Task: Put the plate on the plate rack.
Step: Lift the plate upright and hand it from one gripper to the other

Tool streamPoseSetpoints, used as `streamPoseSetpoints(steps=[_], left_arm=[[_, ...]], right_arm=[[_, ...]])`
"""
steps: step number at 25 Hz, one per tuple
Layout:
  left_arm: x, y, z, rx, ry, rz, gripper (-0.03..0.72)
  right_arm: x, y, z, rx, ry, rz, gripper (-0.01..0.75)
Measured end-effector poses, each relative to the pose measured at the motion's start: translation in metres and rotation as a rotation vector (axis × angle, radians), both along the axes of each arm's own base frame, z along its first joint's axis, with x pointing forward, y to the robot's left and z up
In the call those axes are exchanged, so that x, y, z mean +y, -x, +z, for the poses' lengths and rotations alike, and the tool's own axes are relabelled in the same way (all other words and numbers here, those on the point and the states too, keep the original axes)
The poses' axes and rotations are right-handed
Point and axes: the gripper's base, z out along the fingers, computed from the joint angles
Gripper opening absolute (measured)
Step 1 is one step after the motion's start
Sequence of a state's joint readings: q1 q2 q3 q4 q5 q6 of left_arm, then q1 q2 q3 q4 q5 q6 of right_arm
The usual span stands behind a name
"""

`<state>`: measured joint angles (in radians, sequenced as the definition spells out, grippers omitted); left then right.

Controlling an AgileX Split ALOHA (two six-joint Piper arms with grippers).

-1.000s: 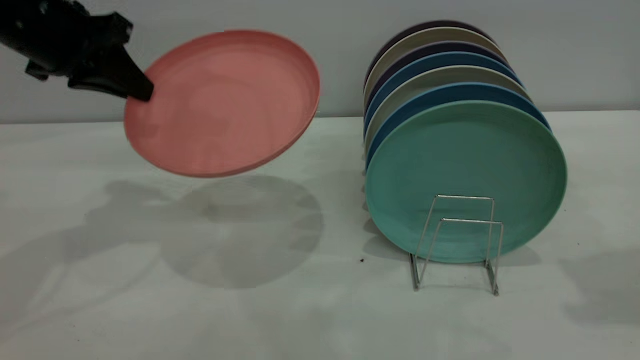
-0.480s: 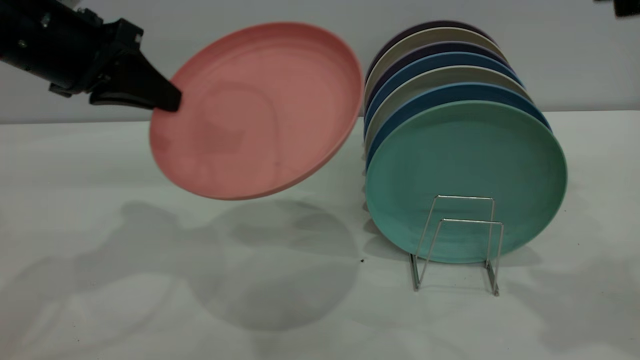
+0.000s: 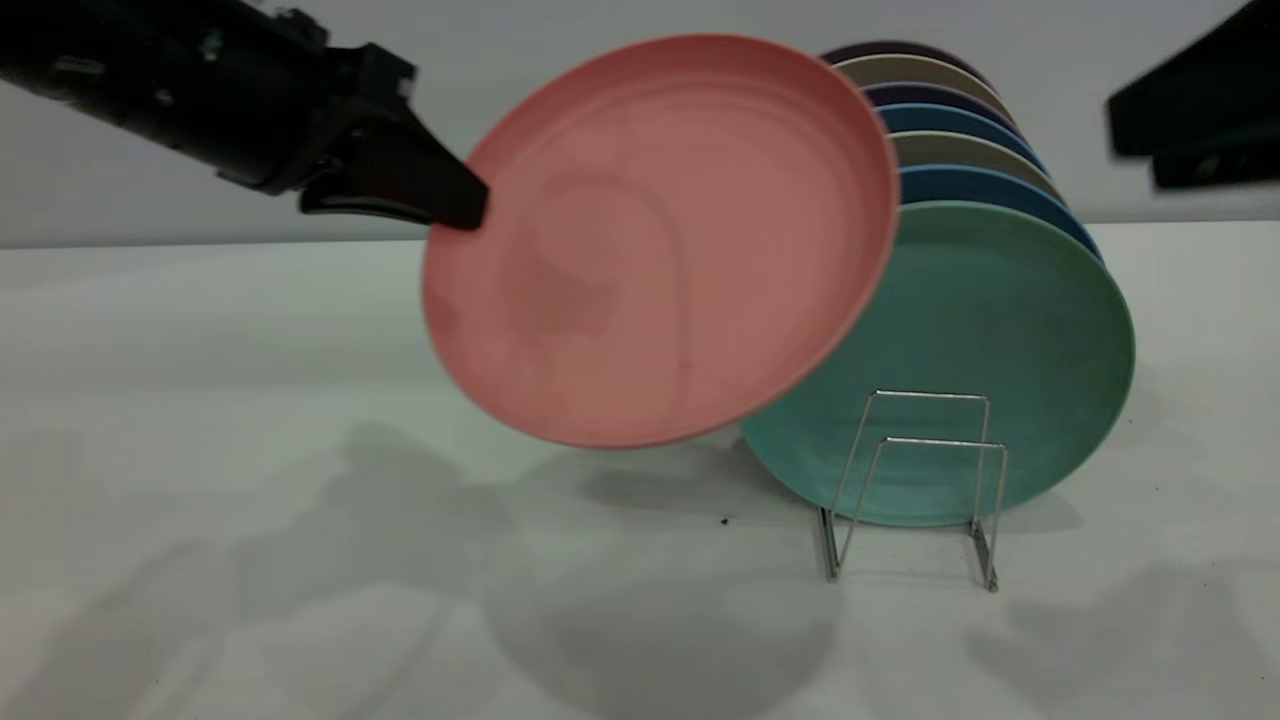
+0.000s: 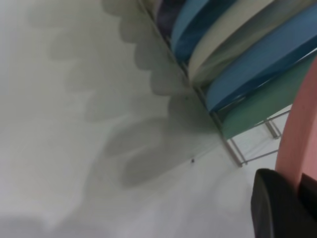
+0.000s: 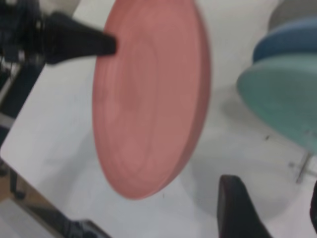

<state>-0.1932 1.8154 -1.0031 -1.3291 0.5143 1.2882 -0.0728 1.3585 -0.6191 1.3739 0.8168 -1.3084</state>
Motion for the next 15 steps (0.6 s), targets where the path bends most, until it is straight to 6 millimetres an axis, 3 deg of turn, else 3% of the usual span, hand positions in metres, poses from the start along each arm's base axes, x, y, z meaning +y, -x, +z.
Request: streamPoseSetpoints(steps=[6, 15], left_arm=[[-0.022, 0.005, 0.000, -0.020, -0.025, -0.023, 0.012], [-0.024, 0.006, -0.001, -0.017, -0.025, -0.018, 0.012]], right_arm=[[0.023, 0.001, -0.021, 0.045, 0.033, 0.053, 0.378], [0.039, -0.007, -0.042, 0.079, 0.020, 0.074, 0.378]])
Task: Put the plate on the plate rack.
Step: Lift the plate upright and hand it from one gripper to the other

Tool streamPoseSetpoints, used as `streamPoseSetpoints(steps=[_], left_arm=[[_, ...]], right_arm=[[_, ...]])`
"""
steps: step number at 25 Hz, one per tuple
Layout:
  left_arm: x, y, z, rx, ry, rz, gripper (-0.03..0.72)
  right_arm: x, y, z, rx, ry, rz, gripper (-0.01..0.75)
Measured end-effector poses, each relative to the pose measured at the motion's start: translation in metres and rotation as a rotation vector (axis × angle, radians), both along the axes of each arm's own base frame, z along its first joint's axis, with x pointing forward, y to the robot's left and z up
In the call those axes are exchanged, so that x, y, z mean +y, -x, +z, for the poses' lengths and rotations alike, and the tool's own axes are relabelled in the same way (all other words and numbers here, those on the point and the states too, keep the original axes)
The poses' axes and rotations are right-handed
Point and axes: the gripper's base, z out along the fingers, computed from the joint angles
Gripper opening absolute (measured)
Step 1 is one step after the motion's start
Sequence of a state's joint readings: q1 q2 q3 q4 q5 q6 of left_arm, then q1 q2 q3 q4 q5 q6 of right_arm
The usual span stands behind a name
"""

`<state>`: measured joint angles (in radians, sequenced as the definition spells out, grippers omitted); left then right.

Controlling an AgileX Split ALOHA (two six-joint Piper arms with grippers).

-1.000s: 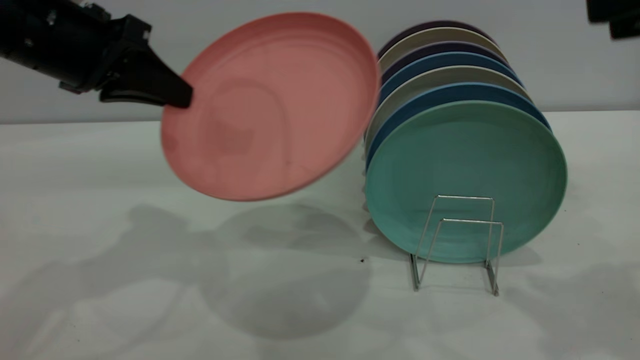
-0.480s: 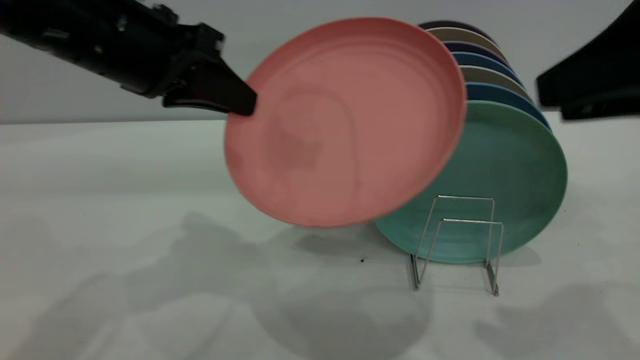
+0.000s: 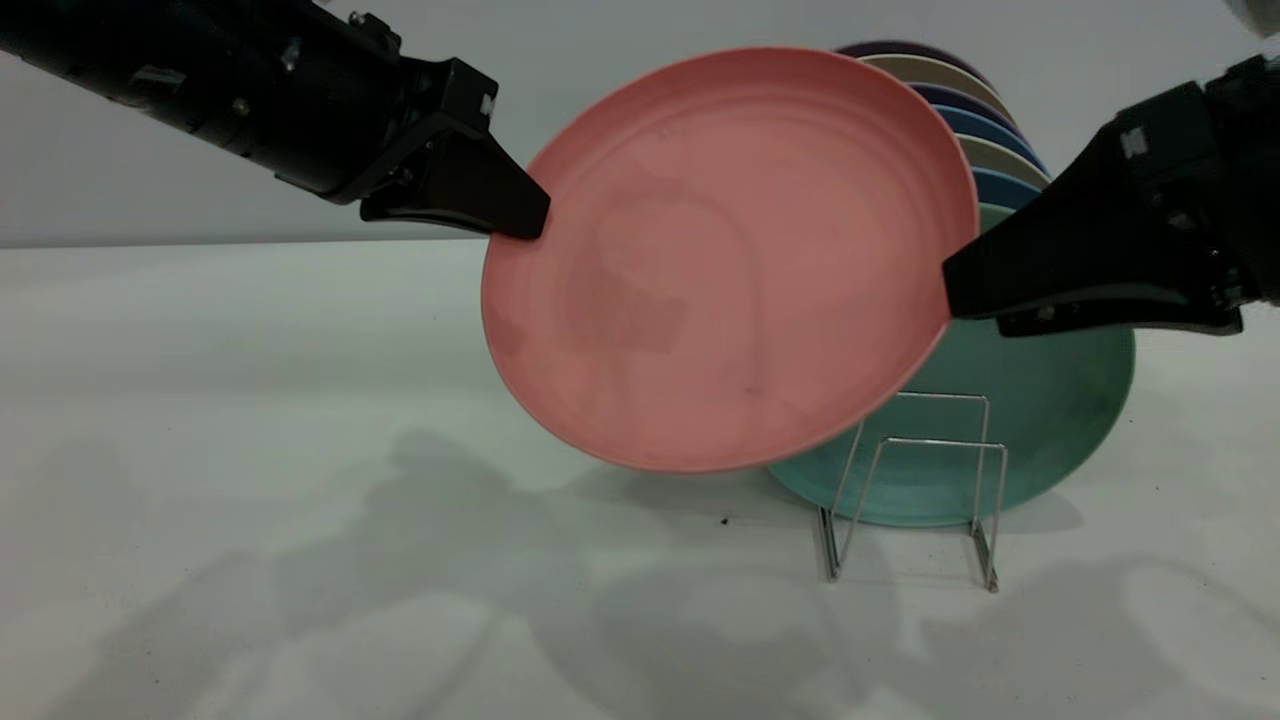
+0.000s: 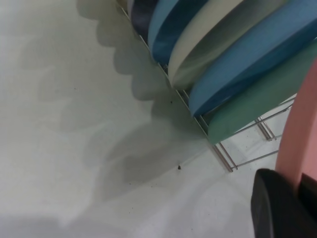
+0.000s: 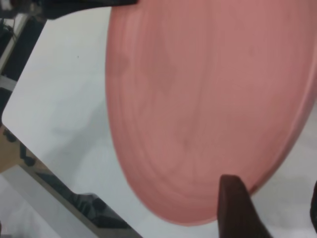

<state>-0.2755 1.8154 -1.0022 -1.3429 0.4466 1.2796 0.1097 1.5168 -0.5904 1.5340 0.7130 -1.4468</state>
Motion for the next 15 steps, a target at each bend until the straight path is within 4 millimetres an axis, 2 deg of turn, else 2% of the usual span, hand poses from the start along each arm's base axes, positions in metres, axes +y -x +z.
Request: streamPoseSetpoints(steps=[11, 15], left_arm=[[0.0005, 0.0035, -0.0089, 0.042, 0.013, 0.019, 0.012], [-0.0031, 0.0055, -0.0090, 0.050, 0.030, 0.013, 0.012]], right_arm=[[-0.0001, -0.0035, -0.0005, -0.034, -0.004, -0.011, 0.376], [0.0006, -0.0064, -0.0086, -0.009, -0.013, -0.016, 0.376]])
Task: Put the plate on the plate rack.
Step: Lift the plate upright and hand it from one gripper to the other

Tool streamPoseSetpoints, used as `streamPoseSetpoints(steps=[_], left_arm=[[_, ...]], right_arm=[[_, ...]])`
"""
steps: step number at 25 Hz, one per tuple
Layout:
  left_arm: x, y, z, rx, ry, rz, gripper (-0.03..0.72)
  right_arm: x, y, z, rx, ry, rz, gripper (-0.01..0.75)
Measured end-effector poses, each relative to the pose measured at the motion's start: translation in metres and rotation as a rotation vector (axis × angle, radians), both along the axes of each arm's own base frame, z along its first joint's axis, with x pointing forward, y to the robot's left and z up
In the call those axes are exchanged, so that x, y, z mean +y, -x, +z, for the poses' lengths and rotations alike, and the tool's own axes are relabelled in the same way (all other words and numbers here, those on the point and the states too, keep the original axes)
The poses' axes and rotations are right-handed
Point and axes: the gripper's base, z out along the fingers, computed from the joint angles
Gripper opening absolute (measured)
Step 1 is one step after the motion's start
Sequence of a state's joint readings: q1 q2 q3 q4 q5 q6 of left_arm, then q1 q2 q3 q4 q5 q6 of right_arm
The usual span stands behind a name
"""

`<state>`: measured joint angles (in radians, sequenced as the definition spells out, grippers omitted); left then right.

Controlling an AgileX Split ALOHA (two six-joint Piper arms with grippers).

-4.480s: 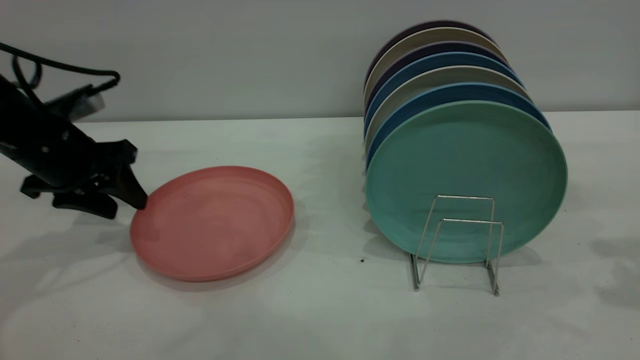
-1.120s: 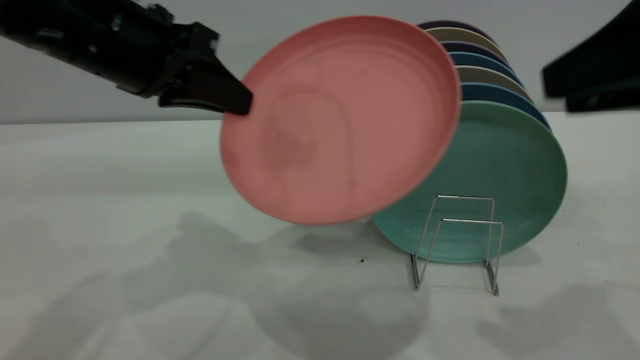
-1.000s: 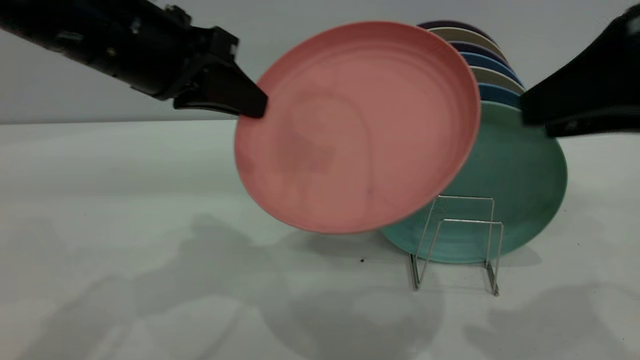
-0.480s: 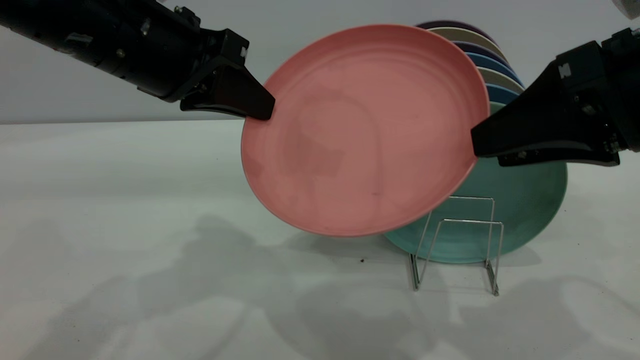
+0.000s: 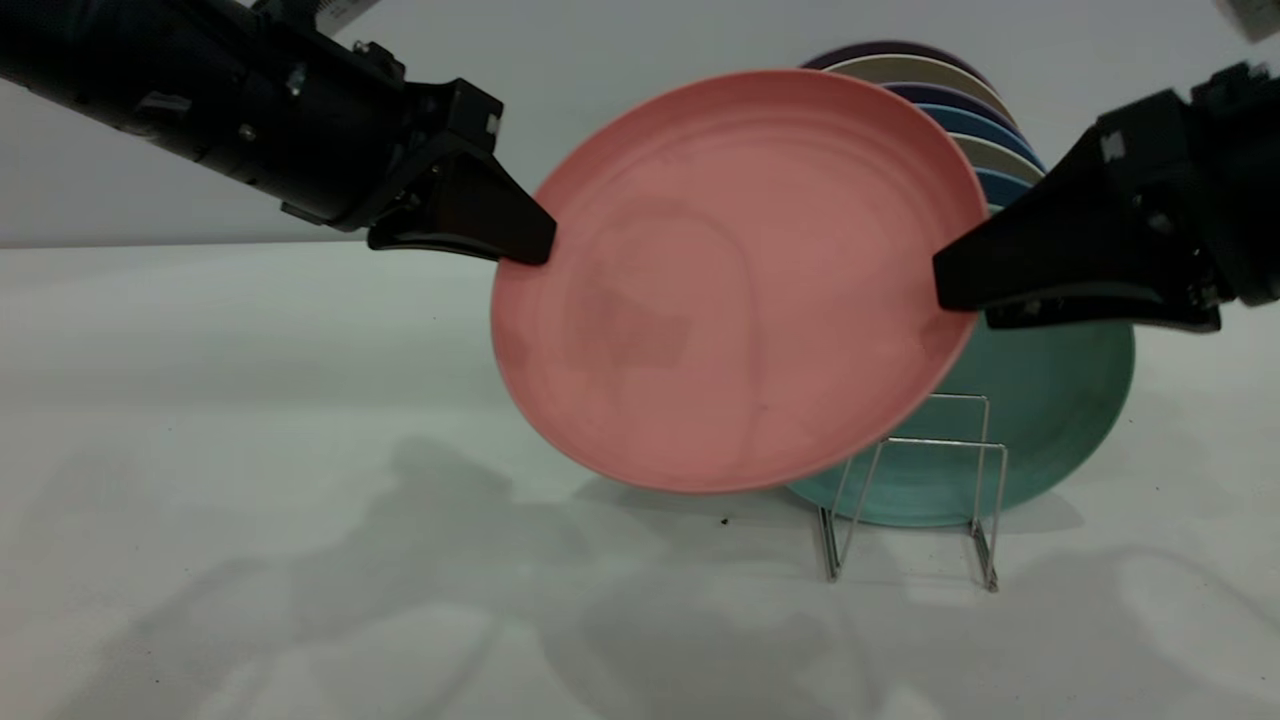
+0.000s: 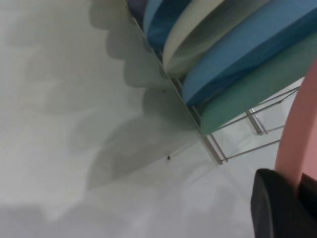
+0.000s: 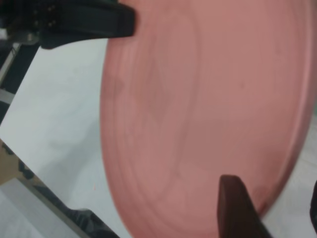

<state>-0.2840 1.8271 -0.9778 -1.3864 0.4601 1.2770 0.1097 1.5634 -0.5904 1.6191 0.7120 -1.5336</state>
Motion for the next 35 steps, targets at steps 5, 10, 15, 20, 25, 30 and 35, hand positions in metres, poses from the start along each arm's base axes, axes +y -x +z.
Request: streamPoseSetpoints(steps=[5, 10, 15, 20, 25, 30, 35], left_arm=[[-0.015, 0.007, 0.000, 0.003, 0.008, -0.039, 0.012], [-0.029, 0.011, -0.003, 0.022, 0.031, -0.048, 0.012], [-0.034, 0.013, -0.011, 0.042, 0.022, -0.056, 0.012], [-0.034, 0.013, -0.011, 0.037, 0.017, -0.067, 0.014], [-0.035, 0.014, -0.011, 0.034, 0.015, -0.074, 0.031], [-0.035, 0.014, -0.011, 0.037, 0.018, -0.075, 0.127], [-0.036, 0.014, -0.011, 0.039, 0.023, -0.074, 0.327]], right_arm=[[0.002, -0.002, -0.008, 0.017, -0.013, 0.012, 0.376], [0.002, -0.003, -0.008, 0.010, -0.018, 0.005, 0.376], [0.002, -0.003, -0.008, 0.004, -0.014, 0.010, 0.342], [-0.001, -0.004, -0.010, -0.001, 0.024, -0.003, 0.119], [-0.002, -0.004, -0.011, -0.002, 0.038, -0.006, 0.121], [-0.004, -0.005, -0.013, -0.020, 0.079, 0.002, 0.121], [-0.007, -0.006, -0.015, -0.051, 0.140, 0.014, 0.121]])
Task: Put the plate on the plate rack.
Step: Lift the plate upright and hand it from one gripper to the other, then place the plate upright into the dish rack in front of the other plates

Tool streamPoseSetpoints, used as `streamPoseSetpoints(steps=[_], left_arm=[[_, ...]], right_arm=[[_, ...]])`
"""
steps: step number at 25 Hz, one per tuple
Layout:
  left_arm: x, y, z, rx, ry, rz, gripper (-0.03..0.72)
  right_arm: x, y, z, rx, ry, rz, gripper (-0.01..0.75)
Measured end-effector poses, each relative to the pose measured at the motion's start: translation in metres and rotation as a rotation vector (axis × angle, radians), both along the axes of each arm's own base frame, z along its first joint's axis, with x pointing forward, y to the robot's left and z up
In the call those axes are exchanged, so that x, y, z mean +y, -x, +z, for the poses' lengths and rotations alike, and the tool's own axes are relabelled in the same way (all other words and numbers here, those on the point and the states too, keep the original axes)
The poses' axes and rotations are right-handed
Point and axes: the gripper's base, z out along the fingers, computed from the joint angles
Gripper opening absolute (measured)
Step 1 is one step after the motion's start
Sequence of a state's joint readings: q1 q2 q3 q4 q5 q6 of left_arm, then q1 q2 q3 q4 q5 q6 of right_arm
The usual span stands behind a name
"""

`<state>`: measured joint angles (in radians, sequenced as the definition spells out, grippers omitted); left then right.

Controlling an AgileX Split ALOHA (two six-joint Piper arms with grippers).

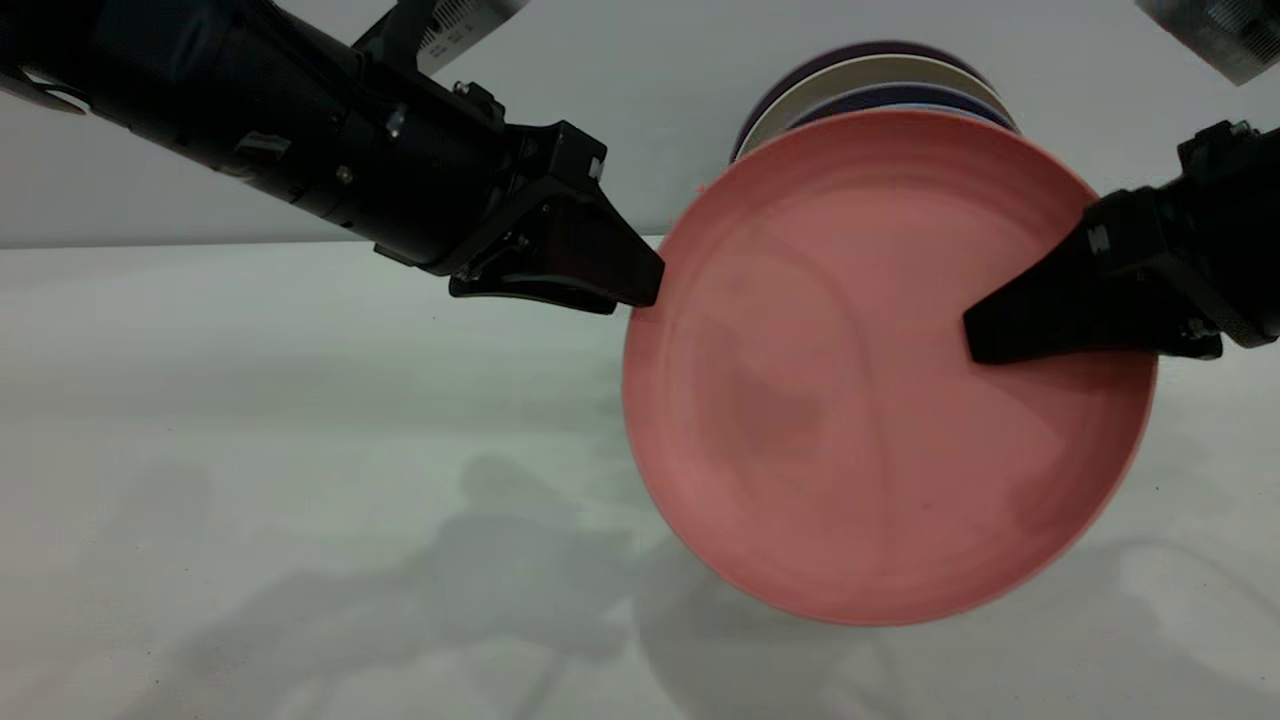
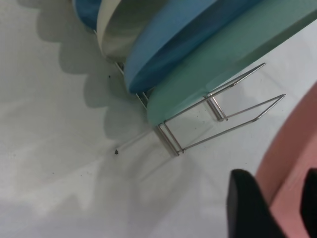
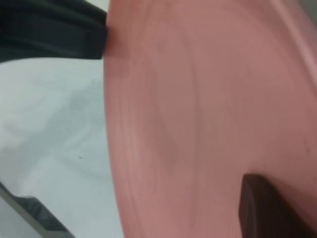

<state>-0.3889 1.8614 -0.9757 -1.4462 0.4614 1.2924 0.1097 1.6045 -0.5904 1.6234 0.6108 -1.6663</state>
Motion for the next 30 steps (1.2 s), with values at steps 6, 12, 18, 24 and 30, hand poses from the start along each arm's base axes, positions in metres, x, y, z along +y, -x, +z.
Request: streamPoseSetpoints(steps=[6, 12, 18, 24, 30], left_arm=[[0.001, 0.001, 0.003, -0.001, 0.012, -0.004, 0.470], [0.031, -0.007, 0.041, -0.095, 0.054, 0.075, 0.481], [0.047, -0.010, 0.049, -0.116, 0.057, 0.086, 0.482], [0.048, -0.009, 0.048, -0.116, 0.052, 0.085, 0.482], [0.049, -0.011, 0.047, -0.124, 0.032, 0.101, 0.482]], right_arm=[[-0.005, -0.001, -0.002, -0.045, 0.099, 0.027, 0.121], [-0.008, -0.002, 0.009, -0.132, 0.209, 0.107, 0.120], [-0.006, 0.000, 0.044, -0.297, 0.292, 0.289, 0.120], [-0.008, 0.002, 0.063, -0.404, 0.427, 0.468, 0.120], [0.000, -0.011, 0.089, -0.532, 0.511, 0.521, 0.119]])
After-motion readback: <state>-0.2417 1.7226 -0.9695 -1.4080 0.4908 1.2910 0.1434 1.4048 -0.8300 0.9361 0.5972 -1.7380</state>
